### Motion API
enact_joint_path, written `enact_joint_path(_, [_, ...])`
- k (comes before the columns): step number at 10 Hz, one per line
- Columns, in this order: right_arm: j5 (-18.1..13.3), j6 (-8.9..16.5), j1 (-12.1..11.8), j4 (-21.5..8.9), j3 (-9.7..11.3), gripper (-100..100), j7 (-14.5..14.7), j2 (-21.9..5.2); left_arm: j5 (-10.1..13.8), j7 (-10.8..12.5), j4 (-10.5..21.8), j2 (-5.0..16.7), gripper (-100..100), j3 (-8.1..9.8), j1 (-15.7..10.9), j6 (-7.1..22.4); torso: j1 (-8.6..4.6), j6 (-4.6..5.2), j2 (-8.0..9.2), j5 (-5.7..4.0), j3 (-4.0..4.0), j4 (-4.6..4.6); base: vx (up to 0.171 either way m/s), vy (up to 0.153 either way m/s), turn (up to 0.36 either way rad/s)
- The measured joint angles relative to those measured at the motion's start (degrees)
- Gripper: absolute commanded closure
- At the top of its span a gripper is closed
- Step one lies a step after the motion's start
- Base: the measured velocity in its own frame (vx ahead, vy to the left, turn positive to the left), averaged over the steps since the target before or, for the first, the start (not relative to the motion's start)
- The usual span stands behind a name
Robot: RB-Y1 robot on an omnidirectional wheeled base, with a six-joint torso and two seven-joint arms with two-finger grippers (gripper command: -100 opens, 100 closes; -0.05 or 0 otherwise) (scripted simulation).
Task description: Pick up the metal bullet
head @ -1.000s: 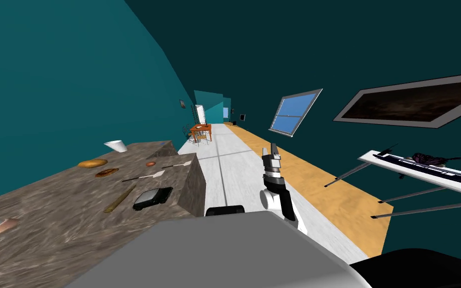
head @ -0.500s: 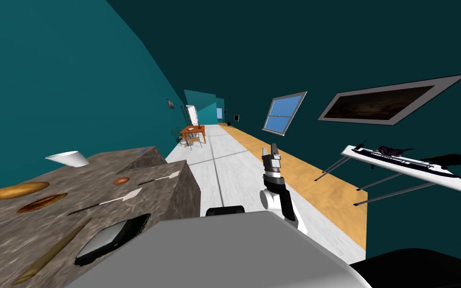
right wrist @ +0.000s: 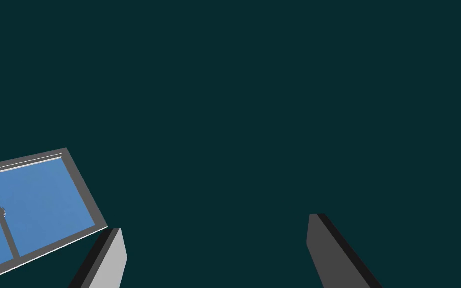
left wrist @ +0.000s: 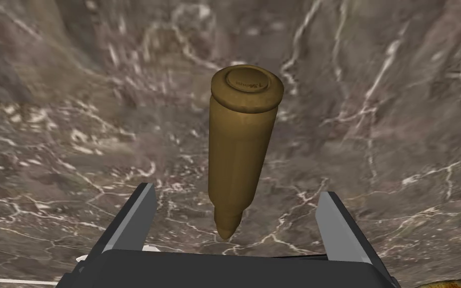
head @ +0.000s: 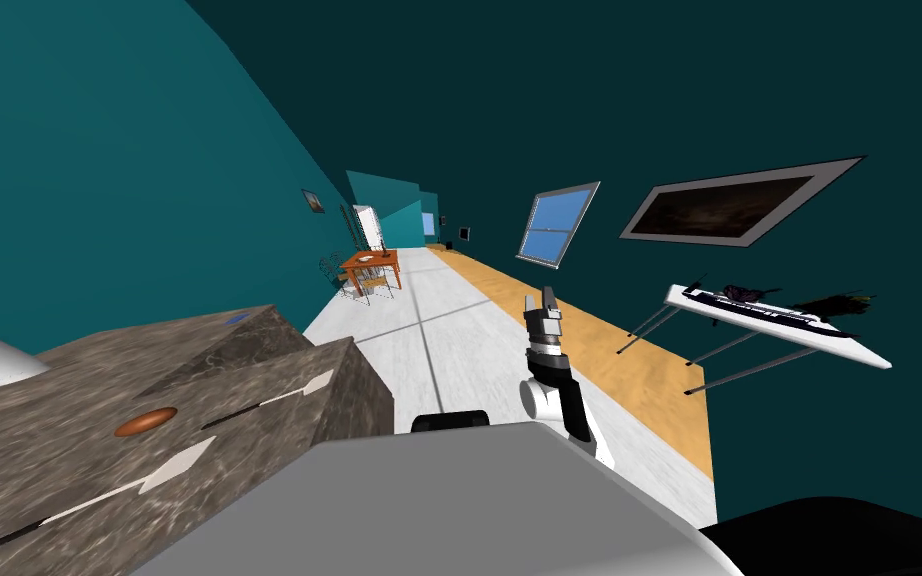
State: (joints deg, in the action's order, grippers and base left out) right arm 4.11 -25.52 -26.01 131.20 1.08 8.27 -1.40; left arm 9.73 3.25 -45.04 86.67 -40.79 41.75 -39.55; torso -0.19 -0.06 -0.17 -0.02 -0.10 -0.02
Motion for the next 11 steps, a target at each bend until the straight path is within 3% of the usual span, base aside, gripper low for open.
enact_joint_path(3, [0.00,0.00,0.01,0.00,0.00,0,0.00,0.00,-1.53,-0.51,1.47,-3.34,-100,0.19,-1.40,1.03,0.15,-0.01,0.23,0.04,0.14,0.06,0.005,0.044,-0.036])
enact_joint_path(4, [0.00,0.00,0.01,0.00,0.00,0,0.00,0.00,-1.62,-0.49,1.54,-3.45,100,0.15,-1.48,0.97,0.19,0.00,0.24,0.09,0.15,0.07,0.000,0.000,0.000])
enact_joint_path(8, [0.00,0.00,0.01,0.00,0.00,0,0.00,0.00,-1.62,-0.51,1.52,-3.43,100,0.16,-1.48,0.94,0.22,-0.02,0.26,0.12,0.16,0.08,0.000,0.000,0.000])
enact_joint_path(9, [0.00,0.00,0.01,0.00,0.00,0,0.00,0.00,-1.62,-0.51,1.52,-3.43,0,0.16,-1.48,0.94,0.22,-0.02,0.26,0.11,0.16,0.08,0.000,0.000,0.000])
enact_joint_path(10, [0.00,0.00,0.01,0.00,0.00,0,0.00,0.00,-1.62,-0.51,1.52,-3.43,100,0.16,-1.48,0.94,0.22,-0.02,0.26,0.11,0.16,0.08,-0.009,-0.029,0.047])
enact_joint_path(11, [0.00,0.00,0.01,0.00,0.00,0,0.00,0.00,-1.27,-0.44,1.36,-2.72,100,0.09,-1.22,0.68,0.11,-0.05,0.29,0.07,0.18,0.07,-0.016,-0.056,0.061])
